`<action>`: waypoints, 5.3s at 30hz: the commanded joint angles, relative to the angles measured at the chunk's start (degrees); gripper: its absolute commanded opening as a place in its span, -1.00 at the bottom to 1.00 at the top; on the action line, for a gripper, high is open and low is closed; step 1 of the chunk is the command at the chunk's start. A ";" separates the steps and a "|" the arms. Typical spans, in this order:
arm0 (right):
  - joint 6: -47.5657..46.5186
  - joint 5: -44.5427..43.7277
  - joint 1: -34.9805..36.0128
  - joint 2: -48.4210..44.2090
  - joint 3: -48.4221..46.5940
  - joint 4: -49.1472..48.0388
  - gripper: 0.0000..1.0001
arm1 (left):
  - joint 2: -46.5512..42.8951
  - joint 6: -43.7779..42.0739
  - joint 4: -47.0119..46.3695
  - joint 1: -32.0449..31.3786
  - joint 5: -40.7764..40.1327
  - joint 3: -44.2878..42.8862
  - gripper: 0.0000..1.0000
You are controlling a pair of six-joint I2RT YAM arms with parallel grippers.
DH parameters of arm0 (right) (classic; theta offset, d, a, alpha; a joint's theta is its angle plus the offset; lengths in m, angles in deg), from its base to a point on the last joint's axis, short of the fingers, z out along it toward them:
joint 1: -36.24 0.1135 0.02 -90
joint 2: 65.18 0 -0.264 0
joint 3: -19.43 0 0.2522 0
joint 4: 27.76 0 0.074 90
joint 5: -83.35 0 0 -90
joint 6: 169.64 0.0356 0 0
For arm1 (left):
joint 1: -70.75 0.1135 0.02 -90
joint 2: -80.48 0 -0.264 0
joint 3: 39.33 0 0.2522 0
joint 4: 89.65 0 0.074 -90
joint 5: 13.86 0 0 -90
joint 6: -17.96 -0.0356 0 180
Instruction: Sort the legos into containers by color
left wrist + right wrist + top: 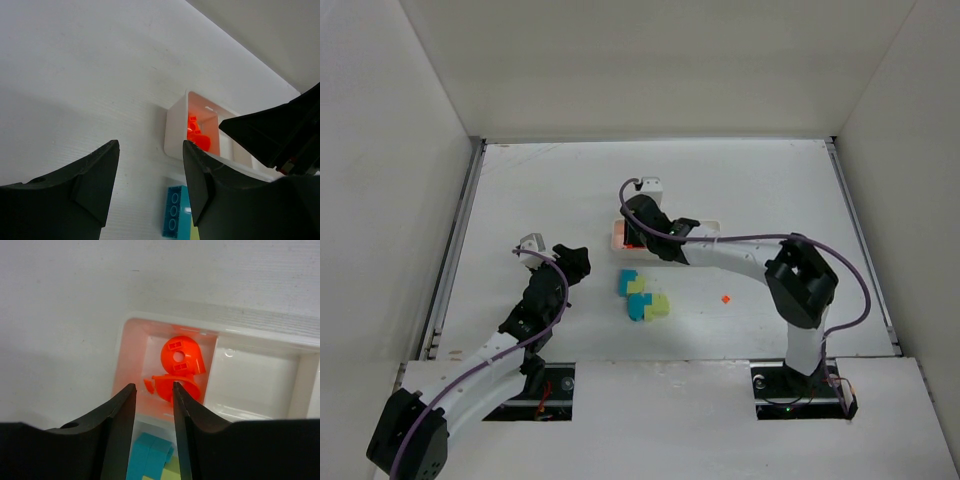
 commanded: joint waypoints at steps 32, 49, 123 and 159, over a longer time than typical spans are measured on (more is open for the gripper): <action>26.25 -1.54 -6.77 -39.67 45.38 16.62 -0.14 | -2.56 0.34 -0.83 -2.39 -0.39 0.10 0.02; 31.17 -4.33 -6.25 -29.12 41.69 18.37 -0.23 | -4.15 1.40 0.05 -2.39 0.32 0.27 0.03; -11.17 2.78 16.69 -31.33 36.24 4.32 0.36 | -4.68 9.65 42.66 -3.27 16.56 -16.17 -0.09; -26.84 19.22 12.30 -15.84 35.53 -17.31 -0.01 | -2.57 14.40 40.21 -5.21 31.43 -7.12 0.43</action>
